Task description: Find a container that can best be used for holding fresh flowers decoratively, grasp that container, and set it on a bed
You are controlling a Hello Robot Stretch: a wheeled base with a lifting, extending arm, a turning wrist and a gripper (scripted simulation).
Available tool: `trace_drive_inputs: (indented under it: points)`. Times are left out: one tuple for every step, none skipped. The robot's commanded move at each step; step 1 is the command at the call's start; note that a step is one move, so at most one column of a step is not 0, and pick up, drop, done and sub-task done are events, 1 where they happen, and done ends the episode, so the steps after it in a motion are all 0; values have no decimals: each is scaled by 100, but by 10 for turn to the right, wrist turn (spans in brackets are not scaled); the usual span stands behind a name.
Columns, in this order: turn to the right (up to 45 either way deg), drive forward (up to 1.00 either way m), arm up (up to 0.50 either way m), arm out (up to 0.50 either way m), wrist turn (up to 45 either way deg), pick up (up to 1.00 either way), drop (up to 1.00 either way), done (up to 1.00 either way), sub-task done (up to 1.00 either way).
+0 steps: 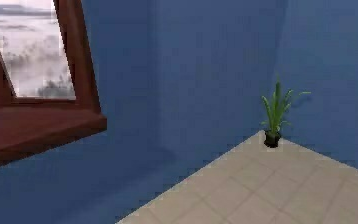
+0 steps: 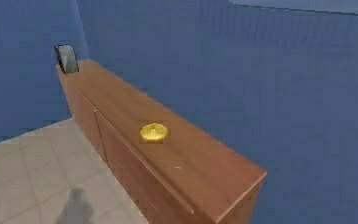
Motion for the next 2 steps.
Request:
trace_drive_inputs:
  points:
    - [450,0,0,0,0,0,0,0,0]
    - [240,0,0,0,0,0,0,0,0]
